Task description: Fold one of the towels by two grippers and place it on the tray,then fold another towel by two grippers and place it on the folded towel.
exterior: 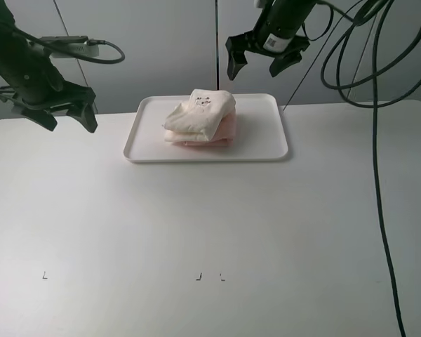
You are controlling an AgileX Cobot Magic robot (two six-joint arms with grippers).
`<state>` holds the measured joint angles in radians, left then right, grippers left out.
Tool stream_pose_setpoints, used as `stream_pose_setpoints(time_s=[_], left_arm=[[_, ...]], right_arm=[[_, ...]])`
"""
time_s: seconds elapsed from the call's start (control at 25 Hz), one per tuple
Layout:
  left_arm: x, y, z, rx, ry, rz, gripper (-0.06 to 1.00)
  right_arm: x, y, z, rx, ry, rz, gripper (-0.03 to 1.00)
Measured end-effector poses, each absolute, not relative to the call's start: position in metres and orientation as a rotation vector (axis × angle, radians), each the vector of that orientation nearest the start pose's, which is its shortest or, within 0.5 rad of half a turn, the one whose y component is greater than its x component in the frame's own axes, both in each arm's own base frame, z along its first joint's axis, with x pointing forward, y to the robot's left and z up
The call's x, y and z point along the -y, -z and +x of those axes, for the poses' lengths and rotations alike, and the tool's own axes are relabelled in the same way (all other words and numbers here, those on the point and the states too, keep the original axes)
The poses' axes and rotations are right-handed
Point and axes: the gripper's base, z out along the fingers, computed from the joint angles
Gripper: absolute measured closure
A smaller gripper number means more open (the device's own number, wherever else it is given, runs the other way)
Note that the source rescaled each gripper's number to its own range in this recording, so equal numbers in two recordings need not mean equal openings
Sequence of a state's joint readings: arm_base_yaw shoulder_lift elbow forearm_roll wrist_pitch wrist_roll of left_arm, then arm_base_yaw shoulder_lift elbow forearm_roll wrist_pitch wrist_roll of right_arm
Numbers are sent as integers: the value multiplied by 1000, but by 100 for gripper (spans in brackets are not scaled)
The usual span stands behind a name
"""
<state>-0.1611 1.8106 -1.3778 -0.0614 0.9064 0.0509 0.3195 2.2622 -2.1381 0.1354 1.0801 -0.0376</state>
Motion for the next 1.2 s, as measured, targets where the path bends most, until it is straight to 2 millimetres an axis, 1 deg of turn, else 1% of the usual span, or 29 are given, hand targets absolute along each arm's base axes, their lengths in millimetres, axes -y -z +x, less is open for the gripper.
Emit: stream_pose_setpoints(time_s=[0.08,0.16,0.2,0.28,0.36,0.4,0.44,0.56,0.6,0.72,0.8,0.96,1.12,1.2], left_arm=[[63,-250,360,-2761,104,252,-5],[59,-259,340,-2729,105,248,-5],[58,-260,329,-2722,105,247,-5],[54,-269,305,-2693,106,244,-5],[50,-275,279,-2669,108,242,-5],[48,-282,268,-2637,112,229,-5],[46,-286,255,-2614,115,224,-5],[41,-299,224,-2544,121,215,-5],[39,-303,215,-2523,125,213,-5],[35,-310,189,-2470,132,207,-5],[32,-311,172,-2442,136,199,-5],[27,-308,141,-2402,153,163,-5],[23,-304,112,-2387,162,153,-5],[21,-304,100,-2368,164,154,-5]], right_arm=[[-160,-278,464,-2614,-201,-436,-2],[-153,-300,451,-2583,-171,-437,-2],[-149,-309,443,-2573,-154,-439,-2],[-142,-321,424,-2552,-134,-443,-2],[-132,-328,399,-2539,-116,-448,-2],[-127,-326,387,-2540,-97,-454,-2],[-122,-333,373,-2516,-88,-457,-2],[-105,-341,328,-2492,-58,-465,-2],[-100,-349,312,-2470,-59,-462,-2],[-84,-358,267,-2432,-58,-457,-2],[-74,-357,238,-2415,-53,-453,-2],[-58,-342,190,-2412,-55,-448,-2],[-46,-327,151,-2393,-59,-443,-2],[-40,-323,134,-2370,-64,-434,-2]])
